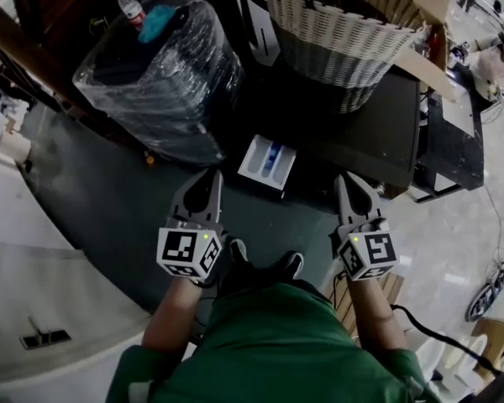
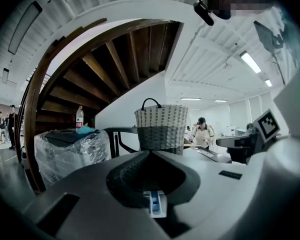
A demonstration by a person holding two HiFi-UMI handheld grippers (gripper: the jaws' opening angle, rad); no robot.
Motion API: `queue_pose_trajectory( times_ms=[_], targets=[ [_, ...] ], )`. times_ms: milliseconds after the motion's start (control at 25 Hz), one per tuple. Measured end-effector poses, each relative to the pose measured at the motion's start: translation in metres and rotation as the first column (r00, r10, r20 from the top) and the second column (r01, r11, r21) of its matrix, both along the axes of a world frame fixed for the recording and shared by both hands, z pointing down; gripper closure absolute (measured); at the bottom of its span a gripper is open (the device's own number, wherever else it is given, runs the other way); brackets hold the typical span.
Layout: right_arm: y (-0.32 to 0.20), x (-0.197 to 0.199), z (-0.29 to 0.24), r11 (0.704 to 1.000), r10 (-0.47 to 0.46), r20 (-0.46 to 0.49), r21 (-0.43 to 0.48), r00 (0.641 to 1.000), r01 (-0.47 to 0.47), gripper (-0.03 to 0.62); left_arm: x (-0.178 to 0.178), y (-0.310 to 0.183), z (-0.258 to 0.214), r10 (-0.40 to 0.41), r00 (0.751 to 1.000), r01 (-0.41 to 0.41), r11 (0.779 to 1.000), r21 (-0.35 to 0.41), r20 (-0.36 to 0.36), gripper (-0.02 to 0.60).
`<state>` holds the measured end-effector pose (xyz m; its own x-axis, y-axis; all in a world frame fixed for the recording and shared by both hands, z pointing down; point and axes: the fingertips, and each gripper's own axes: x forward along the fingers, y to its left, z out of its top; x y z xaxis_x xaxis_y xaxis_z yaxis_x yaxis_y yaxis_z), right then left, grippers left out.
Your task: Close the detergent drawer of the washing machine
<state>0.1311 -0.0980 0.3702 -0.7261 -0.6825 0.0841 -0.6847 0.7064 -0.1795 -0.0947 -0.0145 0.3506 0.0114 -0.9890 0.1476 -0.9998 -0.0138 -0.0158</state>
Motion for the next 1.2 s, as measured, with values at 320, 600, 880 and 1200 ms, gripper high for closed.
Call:
queue_pose_trajectory(
  times_ms=[320, 600, 880, 1200],
  targets=[
    [-0.004, 0.01, 0.021, 0.997, 0.082, -0.088, -0.007, 0.993, -0.083, 0.574, 0.003, -0.032, 0.034, 0.077, 0.996, -0.079, 0.996, -0.043, -0.038, 0.551],
    [-0.008, -0.014, 0.028, 0.991, 0.128, -0.129, -0.018, 0.983, -0.132, 0.574, -0.021, -0.049, 0.062, 0.13, 0.988, -0.136, 0.987, -0.084, -0.083, 0.552],
    [-0.019, -0.051, 0.032, 0.975, 0.21, -0.139, -0.044, 0.968, -0.217, 0.574, -0.051, -0.068, 0.085, 0.232, 0.968, -0.242, 0.962, -0.125, -0.095, 0.552],
    [-0.028, -0.073, 0.041, 0.943, 0.309, -0.189, -0.067, 0.932, -0.326, 0.574, -0.068, -0.093, 0.134, 0.362, 0.927, -0.374, 0.906, -0.196, -0.094, 0.552]
  ],
)
